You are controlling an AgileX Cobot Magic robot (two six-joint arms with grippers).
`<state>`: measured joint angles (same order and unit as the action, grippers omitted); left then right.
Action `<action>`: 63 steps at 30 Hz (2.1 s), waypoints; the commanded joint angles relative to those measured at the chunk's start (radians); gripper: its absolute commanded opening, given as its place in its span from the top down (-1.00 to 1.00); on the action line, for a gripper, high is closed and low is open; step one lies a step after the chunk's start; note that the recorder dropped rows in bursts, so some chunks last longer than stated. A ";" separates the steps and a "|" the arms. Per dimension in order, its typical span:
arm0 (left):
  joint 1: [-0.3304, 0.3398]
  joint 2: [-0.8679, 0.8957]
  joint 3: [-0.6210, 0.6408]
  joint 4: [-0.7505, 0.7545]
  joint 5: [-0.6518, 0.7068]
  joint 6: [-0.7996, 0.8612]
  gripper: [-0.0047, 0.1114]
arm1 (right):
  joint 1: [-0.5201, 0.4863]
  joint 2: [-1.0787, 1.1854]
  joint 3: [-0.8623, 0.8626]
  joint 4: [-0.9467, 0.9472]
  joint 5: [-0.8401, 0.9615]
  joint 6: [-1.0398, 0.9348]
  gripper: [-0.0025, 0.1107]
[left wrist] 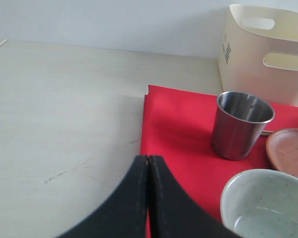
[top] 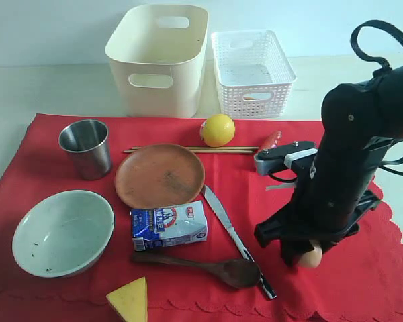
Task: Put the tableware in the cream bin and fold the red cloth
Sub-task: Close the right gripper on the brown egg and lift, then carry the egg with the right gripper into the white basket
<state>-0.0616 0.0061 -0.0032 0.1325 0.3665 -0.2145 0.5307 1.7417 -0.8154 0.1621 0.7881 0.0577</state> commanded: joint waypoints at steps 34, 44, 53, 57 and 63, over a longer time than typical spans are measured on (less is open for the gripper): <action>0.004 -0.006 0.003 -0.005 -0.009 0.000 0.92 | 0.002 -0.255 -0.149 -0.097 -0.297 -0.108 0.83; 0.004 -0.006 0.003 -0.005 -0.009 0.000 0.92 | -0.004 -0.033 -0.431 -0.177 -0.238 -0.097 0.83; 0.004 -0.006 0.003 -0.005 -0.009 0.000 0.92 | -0.116 0.152 -0.677 -0.168 -0.207 -0.072 0.83; 0.004 -0.006 0.003 -0.005 -0.009 0.000 0.92 | -0.169 0.226 -0.758 -0.162 -0.200 -0.070 0.83; 0.004 -0.006 0.003 -0.005 -0.009 0.000 0.92 | -0.225 0.338 -0.877 -0.162 -0.200 -0.058 0.83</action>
<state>-0.0616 0.0061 -0.0032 0.1325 0.3665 -0.2145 0.3261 2.0423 -1.6453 0.0000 0.5908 -0.0086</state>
